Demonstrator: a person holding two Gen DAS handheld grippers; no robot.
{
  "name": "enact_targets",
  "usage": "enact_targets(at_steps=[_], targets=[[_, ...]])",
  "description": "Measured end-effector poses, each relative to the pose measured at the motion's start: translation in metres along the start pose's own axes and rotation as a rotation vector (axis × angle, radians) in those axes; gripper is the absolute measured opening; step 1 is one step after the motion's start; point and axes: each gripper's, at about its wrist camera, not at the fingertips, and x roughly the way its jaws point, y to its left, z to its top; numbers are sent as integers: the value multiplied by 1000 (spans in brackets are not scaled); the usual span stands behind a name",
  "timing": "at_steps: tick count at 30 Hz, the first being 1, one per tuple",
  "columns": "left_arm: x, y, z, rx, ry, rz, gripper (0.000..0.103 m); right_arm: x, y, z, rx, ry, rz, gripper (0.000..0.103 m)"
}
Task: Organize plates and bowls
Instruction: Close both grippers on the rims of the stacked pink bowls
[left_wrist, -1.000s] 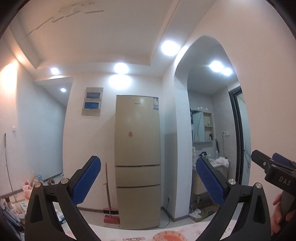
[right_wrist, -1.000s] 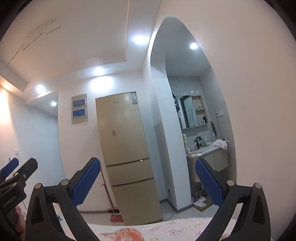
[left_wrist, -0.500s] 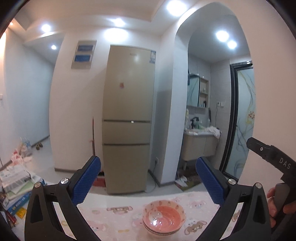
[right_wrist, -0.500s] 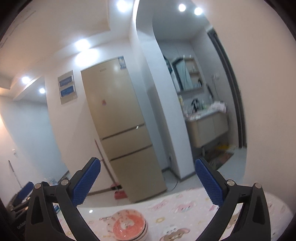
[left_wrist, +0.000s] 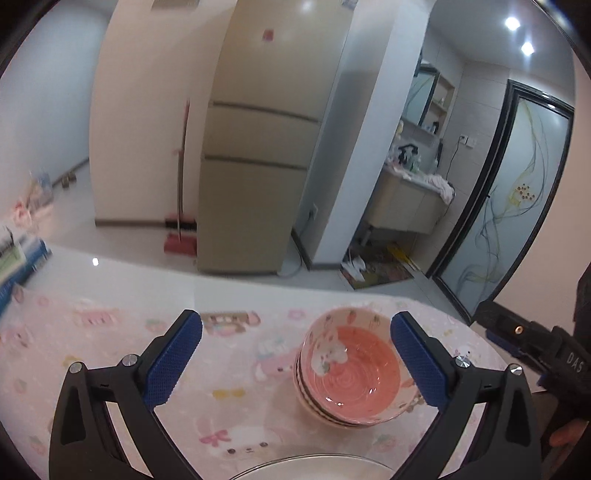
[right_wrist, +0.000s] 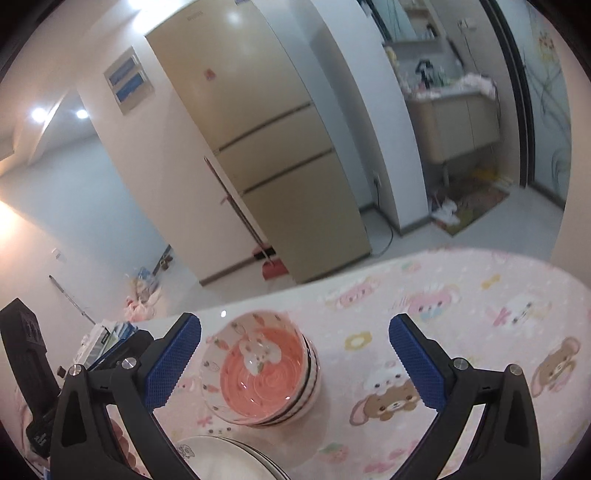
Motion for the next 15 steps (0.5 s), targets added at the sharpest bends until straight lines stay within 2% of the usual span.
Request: enact_targets(at_steps=[3,6,10,15], targets=[[15,8,-8,-39,71,-32,100,23,-12,-7,36,61,14,103],[29,13,-12,-85,127,-38,97,44,-24,-16,92,131,64,103],[43,20,-20,-151,218,-90,92,68,-31,-29,154,228,128,97],[56,26,-29,-227,327,-85,81,84,-31,-42,173,265,161,91]])
